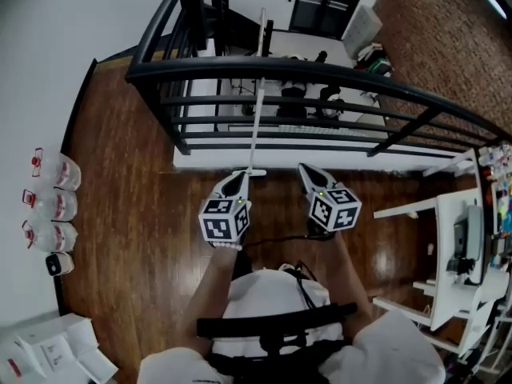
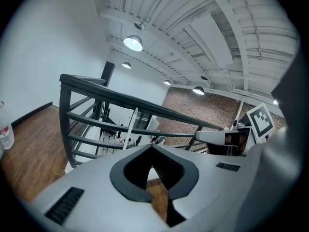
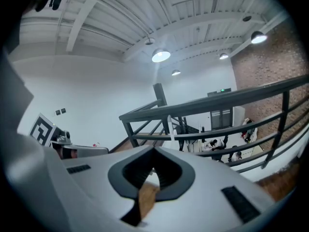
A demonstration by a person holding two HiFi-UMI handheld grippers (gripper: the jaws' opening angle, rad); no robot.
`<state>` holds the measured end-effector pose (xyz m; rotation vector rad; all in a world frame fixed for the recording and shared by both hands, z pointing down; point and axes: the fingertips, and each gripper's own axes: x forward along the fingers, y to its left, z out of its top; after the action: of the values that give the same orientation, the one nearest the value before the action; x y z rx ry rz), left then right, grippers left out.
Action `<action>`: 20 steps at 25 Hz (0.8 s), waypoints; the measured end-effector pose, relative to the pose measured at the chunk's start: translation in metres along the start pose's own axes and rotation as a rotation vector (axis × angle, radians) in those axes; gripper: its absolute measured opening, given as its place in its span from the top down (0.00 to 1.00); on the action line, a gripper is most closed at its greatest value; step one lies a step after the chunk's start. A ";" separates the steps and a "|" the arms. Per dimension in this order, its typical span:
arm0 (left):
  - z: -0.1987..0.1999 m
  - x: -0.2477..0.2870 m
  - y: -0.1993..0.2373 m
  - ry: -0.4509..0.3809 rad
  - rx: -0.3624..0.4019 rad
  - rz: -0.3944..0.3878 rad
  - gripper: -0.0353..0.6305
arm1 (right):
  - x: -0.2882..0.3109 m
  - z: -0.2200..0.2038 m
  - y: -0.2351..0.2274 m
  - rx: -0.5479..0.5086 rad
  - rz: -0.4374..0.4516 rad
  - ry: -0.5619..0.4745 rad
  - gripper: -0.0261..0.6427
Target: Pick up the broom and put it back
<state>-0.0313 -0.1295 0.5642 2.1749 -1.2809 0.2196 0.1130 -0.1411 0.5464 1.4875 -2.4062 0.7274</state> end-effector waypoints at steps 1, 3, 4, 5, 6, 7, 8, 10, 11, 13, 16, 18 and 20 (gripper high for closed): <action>-0.004 -0.002 -0.014 -0.009 0.002 0.002 0.97 | -0.013 -0.002 -0.005 -0.004 0.006 -0.008 0.94; -0.016 -0.007 -0.046 -0.025 0.006 0.009 0.97 | -0.041 -0.009 -0.017 -0.014 0.017 -0.016 0.94; -0.023 -0.010 -0.064 -0.032 0.010 0.013 0.97 | -0.056 -0.014 -0.024 -0.017 0.022 -0.020 0.94; -0.030 -0.013 -0.082 -0.038 0.014 0.016 0.97 | -0.072 -0.018 -0.032 -0.015 0.028 -0.025 0.94; -0.038 -0.017 -0.098 -0.044 0.018 0.018 0.97 | -0.087 -0.022 -0.039 -0.009 0.036 -0.032 0.94; -0.044 -0.023 -0.113 -0.049 0.020 0.023 0.97 | -0.100 -0.026 -0.043 -0.002 0.047 -0.040 0.94; -0.051 -0.031 -0.124 -0.053 0.022 0.030 0.97 | -0.111 -0.030 -0.045 0.006 0.063 -0.046 0.94; -0.062 -0.049 -0.141 -0.058 0.024 0.047 0.97 | -0.129 -0.041 -0.041 0.016 0.102 -0.050 0.94; -0.066 -0.057 -0.149 -0.059 0.028 0.053 0.97 | -0.137 -0.046 -0.039 0.018 0.115 -0.047 0.94; -0.073 -0.070 -0.164 -0.061 0.038 0.054 0.97 | -0.153 -0.054 -0.038 0.019 0.126 -0.045 0.94; -0.076 -0.085 -0.176 -0.064 0.051 0.046 0.97 | -0.171 -0.055 -0.031 0.025 0.121 -0.065 0.94; -0.075 -0.091 -0.179 -0.066 0.064 0.036 0.97 | -0.180 -0.053 -0.024 0.018 0.104 -0.088 0.94; -0.070 -0.093 -0.180 -0.066 0.085 0.018 0.97 | -0.185 -0.052 -0.018 0.010 0.080 -0.105 0.94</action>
<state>0.0819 0.0433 0.5077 2.2604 -1.3502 0.2151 0.2112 0.0222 0.5160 1.4754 -2.5561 0.6959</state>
